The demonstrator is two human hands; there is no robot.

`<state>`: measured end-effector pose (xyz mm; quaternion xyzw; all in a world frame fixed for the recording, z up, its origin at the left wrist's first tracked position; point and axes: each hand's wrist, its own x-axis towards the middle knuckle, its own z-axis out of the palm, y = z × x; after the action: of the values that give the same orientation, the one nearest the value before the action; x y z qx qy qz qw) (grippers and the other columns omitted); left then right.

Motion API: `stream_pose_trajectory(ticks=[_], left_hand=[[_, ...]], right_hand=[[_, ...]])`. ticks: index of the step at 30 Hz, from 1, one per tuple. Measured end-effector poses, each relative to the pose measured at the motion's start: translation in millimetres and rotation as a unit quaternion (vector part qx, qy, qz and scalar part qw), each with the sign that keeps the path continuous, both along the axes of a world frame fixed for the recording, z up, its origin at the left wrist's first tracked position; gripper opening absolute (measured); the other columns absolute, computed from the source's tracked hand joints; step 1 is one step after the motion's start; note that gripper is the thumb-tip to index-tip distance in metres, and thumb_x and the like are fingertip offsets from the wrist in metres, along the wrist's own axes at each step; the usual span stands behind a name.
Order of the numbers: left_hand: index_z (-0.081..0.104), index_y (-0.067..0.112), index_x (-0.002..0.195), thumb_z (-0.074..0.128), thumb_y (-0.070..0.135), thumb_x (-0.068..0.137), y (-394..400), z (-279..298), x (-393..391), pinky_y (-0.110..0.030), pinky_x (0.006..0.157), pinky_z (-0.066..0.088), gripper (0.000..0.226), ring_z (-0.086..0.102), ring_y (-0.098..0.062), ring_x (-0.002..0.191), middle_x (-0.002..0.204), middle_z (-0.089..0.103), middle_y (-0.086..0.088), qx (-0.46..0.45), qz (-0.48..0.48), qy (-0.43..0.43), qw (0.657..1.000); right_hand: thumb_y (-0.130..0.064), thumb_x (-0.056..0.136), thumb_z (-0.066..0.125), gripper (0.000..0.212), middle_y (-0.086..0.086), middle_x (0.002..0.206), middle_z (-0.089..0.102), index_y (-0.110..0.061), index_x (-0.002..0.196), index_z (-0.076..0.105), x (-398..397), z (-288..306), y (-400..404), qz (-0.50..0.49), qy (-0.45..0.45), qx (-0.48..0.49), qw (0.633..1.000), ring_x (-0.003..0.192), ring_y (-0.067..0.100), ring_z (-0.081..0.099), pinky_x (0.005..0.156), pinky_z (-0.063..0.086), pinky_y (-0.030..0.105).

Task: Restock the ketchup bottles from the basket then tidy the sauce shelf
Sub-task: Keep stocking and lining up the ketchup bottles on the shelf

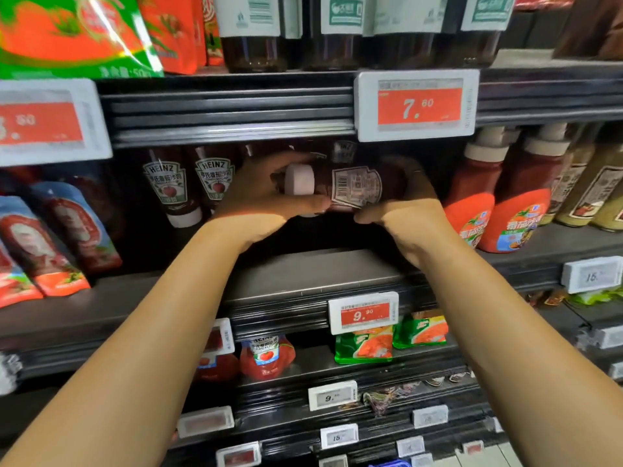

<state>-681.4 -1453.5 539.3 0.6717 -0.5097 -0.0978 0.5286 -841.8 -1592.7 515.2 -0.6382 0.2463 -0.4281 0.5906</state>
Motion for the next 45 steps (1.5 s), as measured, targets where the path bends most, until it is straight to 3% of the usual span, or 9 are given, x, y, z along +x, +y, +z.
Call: stream_pose_trajectory(ticks=[5, 8, 12, 16, 21, 26, 31, 40, 45], left_hand=[[0.069, 0.032, 0.123, 0.098, 0.033, 0.053, 0.2, -8.1, -9.1, -0.013, 0.09, 0.048, 0.077, 0.065, 0.003, 0.1, 0.112, 0.069, 0.021, 0.064, 0.065, -0.055, 0.994], [0.072, 0.029, 0.116, 0.095, 0.045, 0.054, -12.0, -15.2, -32.2, 0.007, 0.071, 0.034, 0.068, 0.054, 0.02, 0.072, 0.1, 0.068, 0.018, 0.087, 0.089, -0.119, 0.985], [0.07, 0.027, 0.112, 0.088, 0.055, 0.062, -32.1, -16.4, -52.0, -0.017, 0.082, 0.044, 0.06, 0.068, -0.013, 0.099, 0.111, 0.073, 0.003, 0.103, 0.096, -0.182, 0.973], [0.07, 0.022, 0.108, 0.078, 0.043, 0.08, -44.7, -1.1, -42.8, -0.026, 0.083, 0.051, 0.036, 0.069, -0.019, 0.096, 0.105, 0.074, 0.0, 0.077, 0.09, -0.198, 0.973], [0.07, 0.013, 0.107, 0.049, 0.039, 0.097, -52.4, 14.2, -17.9, -0.039, 0.088, 0.051, 0.034, 0.067, -0.029, 0.098, 0.103, 0.072, -0.009, -0.028, 0.244, -0.353, 0.903], [0.066, 0.014, 0.113, 0.046, 0.038, 0.099, -65.9, 16.7, -12.9, -0.035, 0.087, 0.049, 0.034, 0.066, -0.025, 0.097, 0.102, 0.07, -0.006, -0.005, 0.208, -0.41, 0.888], [0.059, 0.013, 0.135, 0.046, 0.035, 0.101, -74.0, 24.1, -27.0, -0.037, 0.105, 0.042, 0.042, 0.058, -0.029, 0.123, 0.13, 0.065, -0.01, -0.024, 0.146, -0.394, 0.907], [0.058, 0.018, 0.137, 0.061, 0.045, 0.095, -88.6, 18.6, -39.7, -0.034, 0.105, 0.039, 0.05, 0.056, -0.027, 0.127, 0.134, 0.064, -0.007, -0.008, 0.149, -0.405, 0.902], [0.056, 0.02, 0.138, 0.061, 0.046, 0.096, -89.3, 22.9, -40.8, -0.032, 0.109, 0.034, 0.05, 0.052, -0.023, 0.131, 0.136, 0.061, -0.003, 0.002, 0.169, -0.408, 0.897]], right_hand=[[0.028, 0.067, 0.037, 0.061, 0.021, 0.102, 0.056, 0.007, 0.122, 0.053, 21.8, 5.0, 11.7, 0.032, -0.188, 0.201, 0.961, 0.094, 0.035, 0.056, 0.08, 0.051, 0.04], [0.013, 0.084, 0.045, 0.039, 0.027, 0.113, 0.063, 0.004, 0.12, 0.059, 27.5, 2.3, 23.1, 0.087, -0.243, 0.277, 0.926, 0.105, 0.043, 0.061, 0.1, 0.051, 0.053], [0.007, 0.08, 0.075, 0.063, 0.024, 0.124, 0.067, -0.002, 0.138, 0.052, 28.4, -3.2, 22.4, -0.024, -0.186, 0.186, 0.964, 0.106, 0.036, 0.07, 0.09, 0.058, 0.051], [0.006, 0.064, 0.083, 0.076, 0.024, 0.117, 0.065, -0.004, 0.131, 0.047, 31.5, 12.2, -4.9, -0.107, -0.129, 0.079, 0.983, 0.1, 0.032, 0.068, 0.091, 0.057, 0.055], [0.008, 0.067, 0.084, 0.079, 0.026, 0.123, 0.064, -0.002, 0.135, 0.044, 45.7, 7.1, -28.7, -0.079, -0.066, 0.017, 0.995, 0.111, 0.041, 0.066, 0.09, 0.055, 0.061], [-0.001, 0.069, 0.088, 0.089, 0.013, 0.128, 0.063, -0.005, 0.142, 0.038, 52.0, -3.1, -34.0, -0.089, -0.048, -0.066, 0.993, 0.116, 0.022, 0.065, 0.099, 0.055, 0.043], [-0.004, 0.08, 0.081, 0.078, -0.012, 0.108, 0.059, -0.004, 0.142, 0.034, 57.1, -16.2, -34.1, -0.066, -0.001, -0.135, 0.989, 0.089, -0.018, 0.061, 0.074, 0.045, 0.002], [-0.019, 0.083, 0.076, 0.086, 0.006, 0.116, 0.064, -0.012, 0.151, 0.024, 51.7, -24.6, -34.7, -0.066, 0.157, -0.162, 0.972, 0.091, 0.015, 0.065, 0.062, 0.046, 0.012], [-0.028, 0.082, 0.075, 0.081, 0.006, 0.129, 0.063, -0.02, 0.15, 0.031, 47.6, -22.6, -31.4, -0.073, 0.147, -0.142, 0.976, 0.112, 0.023, 0.063, 0.086, 0.051, 0.026]])
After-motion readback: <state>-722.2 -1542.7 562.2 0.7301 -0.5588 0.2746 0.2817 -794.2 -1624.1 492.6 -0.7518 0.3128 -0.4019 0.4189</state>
